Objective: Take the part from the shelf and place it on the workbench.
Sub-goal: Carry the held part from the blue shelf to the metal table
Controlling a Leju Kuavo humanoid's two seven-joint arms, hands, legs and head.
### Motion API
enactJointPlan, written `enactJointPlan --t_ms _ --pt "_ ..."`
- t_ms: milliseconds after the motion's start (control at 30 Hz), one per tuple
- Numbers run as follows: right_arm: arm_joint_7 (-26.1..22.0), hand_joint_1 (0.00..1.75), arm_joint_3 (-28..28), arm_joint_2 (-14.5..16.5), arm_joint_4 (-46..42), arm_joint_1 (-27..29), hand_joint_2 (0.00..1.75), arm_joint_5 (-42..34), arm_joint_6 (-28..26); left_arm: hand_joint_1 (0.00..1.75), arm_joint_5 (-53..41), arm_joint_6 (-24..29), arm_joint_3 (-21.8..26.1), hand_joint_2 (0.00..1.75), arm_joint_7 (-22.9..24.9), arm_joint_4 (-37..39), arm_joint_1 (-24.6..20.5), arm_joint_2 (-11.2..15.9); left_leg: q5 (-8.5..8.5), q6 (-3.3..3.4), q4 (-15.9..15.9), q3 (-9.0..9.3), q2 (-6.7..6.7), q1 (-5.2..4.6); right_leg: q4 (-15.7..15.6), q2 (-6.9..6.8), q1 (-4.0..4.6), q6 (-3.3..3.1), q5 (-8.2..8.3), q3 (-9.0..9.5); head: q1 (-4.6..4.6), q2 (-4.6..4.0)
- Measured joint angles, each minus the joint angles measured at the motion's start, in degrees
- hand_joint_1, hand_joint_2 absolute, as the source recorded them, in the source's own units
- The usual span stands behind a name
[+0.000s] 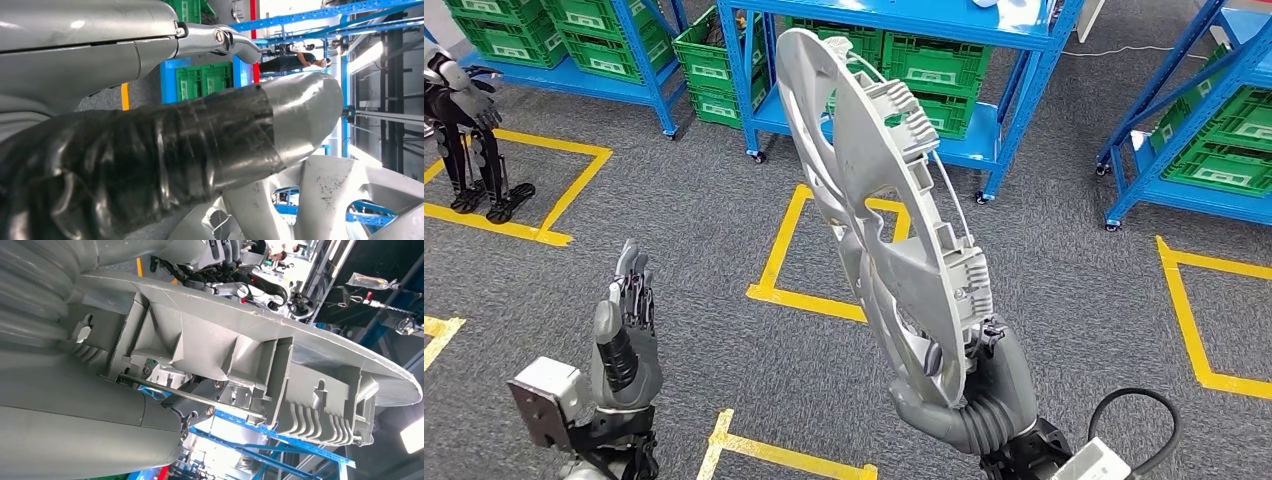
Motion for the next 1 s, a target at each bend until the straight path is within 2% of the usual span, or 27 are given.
enactJointPlan --t_ms 1000 --pt "-2.5 1.75 0.0 0.0 0.0 0.8 1.75 0.6 -0.6 0.00 0.0 0.1 0.0 0.00 -0.4 0.0 0.0 -0.1 0.17 -0.16 -0.2 0.06 0.01 0.04 0.0 0.01 0.03 0.04 0.06 -0.04 -0.02 0.00"
